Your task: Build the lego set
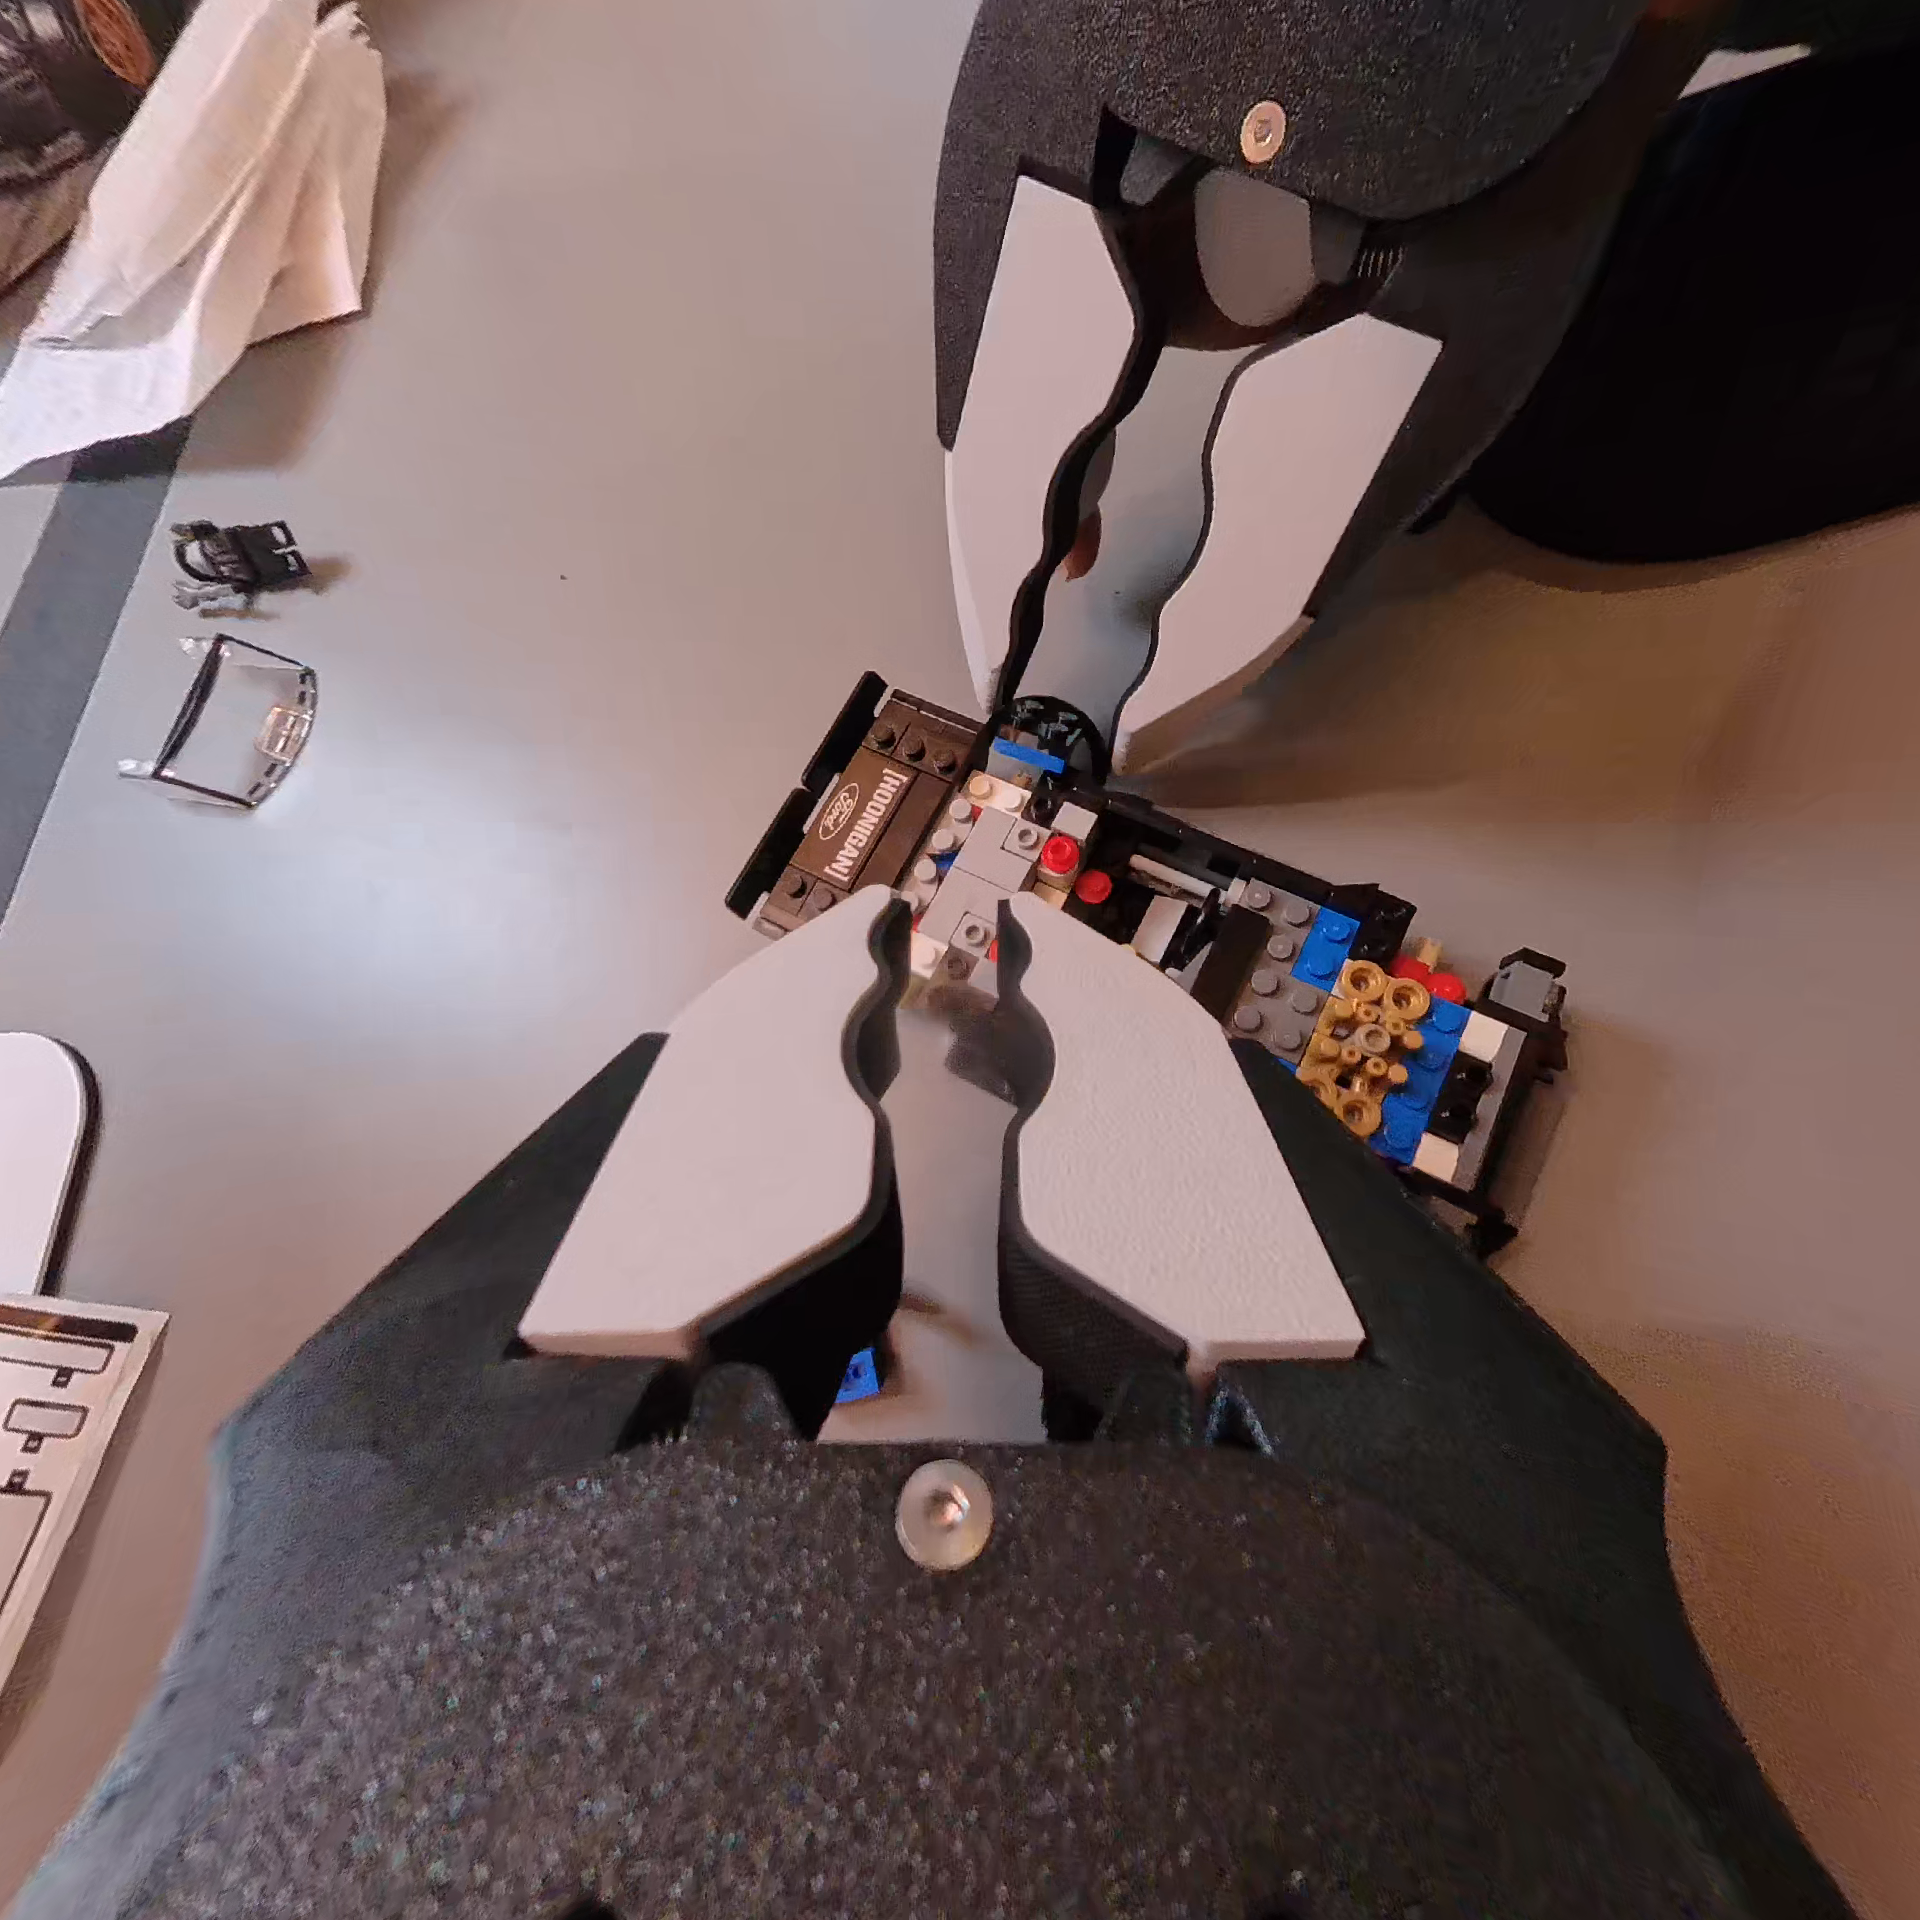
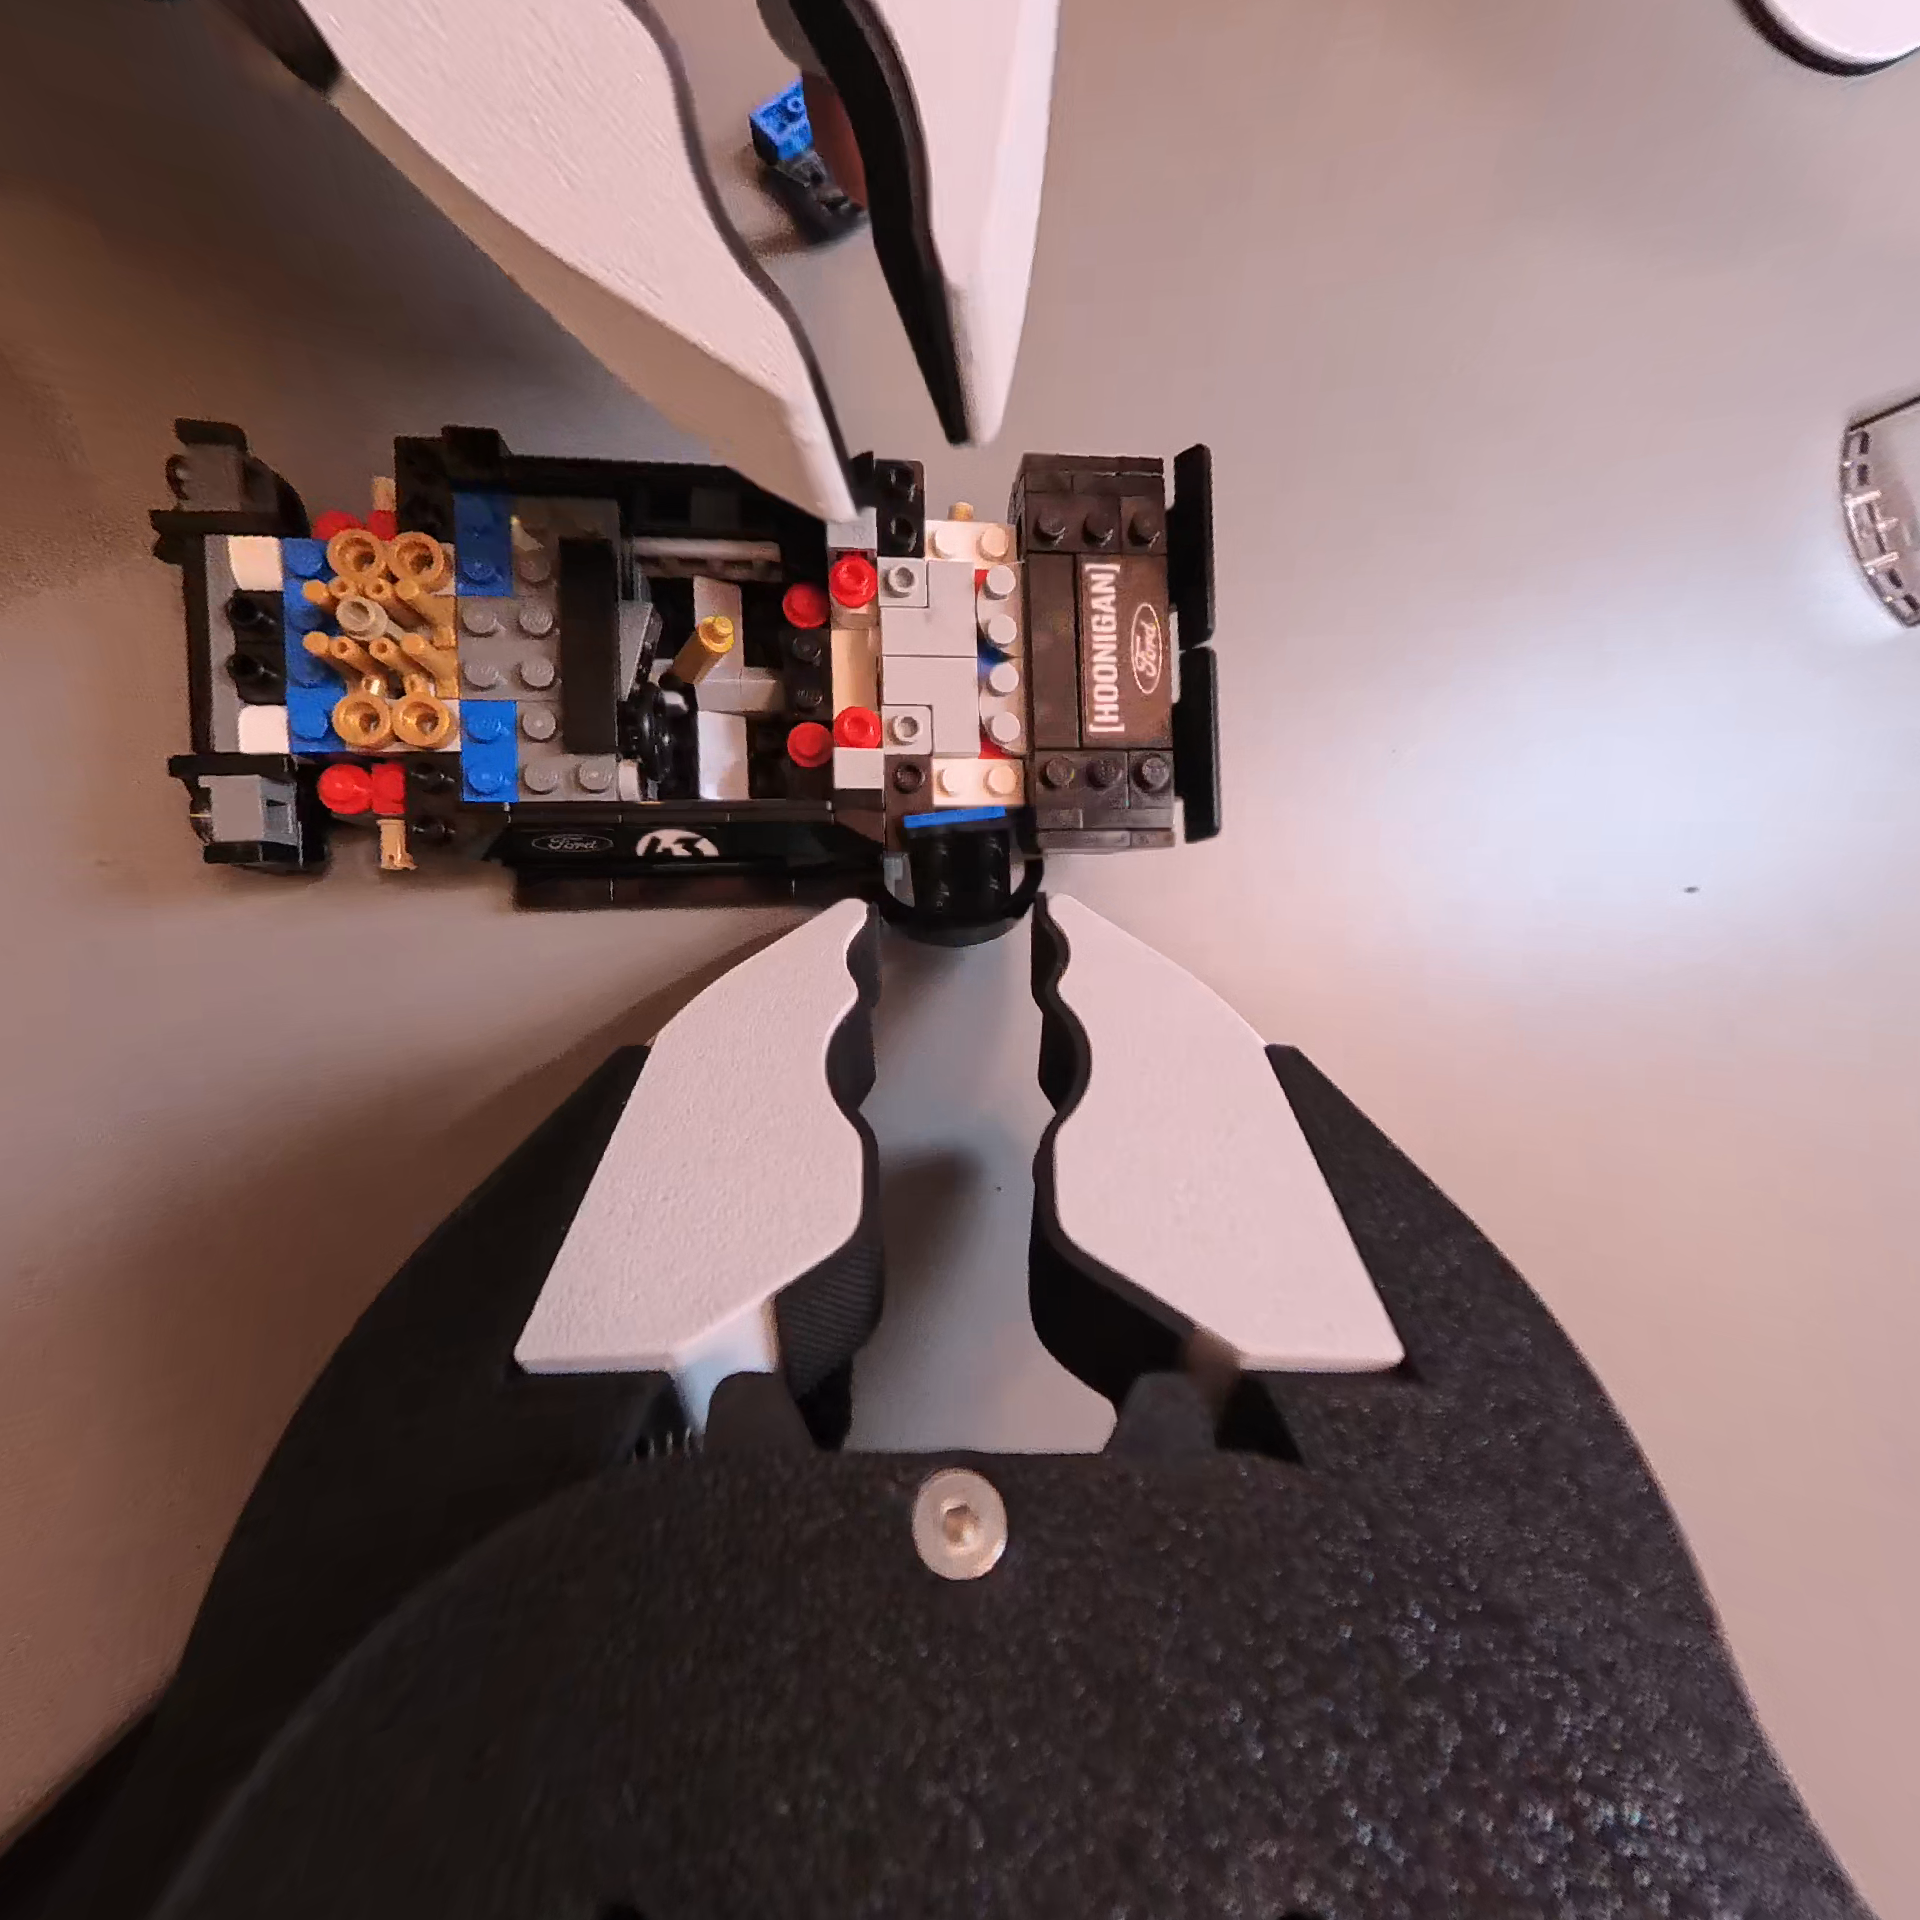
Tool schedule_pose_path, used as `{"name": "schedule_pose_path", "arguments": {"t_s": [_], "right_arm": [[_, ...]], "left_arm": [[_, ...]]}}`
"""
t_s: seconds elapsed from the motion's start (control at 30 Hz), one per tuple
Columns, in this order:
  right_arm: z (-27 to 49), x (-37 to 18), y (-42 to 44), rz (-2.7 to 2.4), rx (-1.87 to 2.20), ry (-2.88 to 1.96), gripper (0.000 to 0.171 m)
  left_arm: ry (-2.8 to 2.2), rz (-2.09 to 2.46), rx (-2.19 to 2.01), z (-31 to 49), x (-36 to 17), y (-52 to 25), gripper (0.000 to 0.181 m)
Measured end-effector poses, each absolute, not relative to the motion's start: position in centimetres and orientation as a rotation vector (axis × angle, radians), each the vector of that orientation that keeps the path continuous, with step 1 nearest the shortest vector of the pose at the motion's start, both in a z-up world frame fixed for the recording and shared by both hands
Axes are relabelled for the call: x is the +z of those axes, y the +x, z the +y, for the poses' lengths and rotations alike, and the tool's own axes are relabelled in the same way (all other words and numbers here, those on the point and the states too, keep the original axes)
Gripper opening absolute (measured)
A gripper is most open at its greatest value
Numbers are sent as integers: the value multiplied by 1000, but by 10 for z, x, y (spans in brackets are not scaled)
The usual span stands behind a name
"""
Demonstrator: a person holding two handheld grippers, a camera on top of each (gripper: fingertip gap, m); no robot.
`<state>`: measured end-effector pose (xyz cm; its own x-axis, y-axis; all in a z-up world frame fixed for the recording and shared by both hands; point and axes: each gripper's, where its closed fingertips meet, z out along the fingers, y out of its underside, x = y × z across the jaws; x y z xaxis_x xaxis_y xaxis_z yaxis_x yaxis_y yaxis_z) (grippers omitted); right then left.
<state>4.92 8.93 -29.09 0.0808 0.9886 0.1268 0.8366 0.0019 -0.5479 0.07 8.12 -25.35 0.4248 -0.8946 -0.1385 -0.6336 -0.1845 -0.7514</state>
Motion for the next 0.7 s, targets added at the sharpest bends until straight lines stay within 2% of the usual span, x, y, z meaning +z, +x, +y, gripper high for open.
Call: {"name": "schedule_pose_path", "arguments": {"t_s": [0.2, 0.7], "right_arm": [[91, -288, 45, -1825, 376, -1884, 27], [97, -280, 41, -1838, 392, -1876, 19]], "left_arm": [[-1938, 1356, -428, 86, -260, 13, 12], [-1925, 1373, -423, 86, -267, 16, 18]]}}
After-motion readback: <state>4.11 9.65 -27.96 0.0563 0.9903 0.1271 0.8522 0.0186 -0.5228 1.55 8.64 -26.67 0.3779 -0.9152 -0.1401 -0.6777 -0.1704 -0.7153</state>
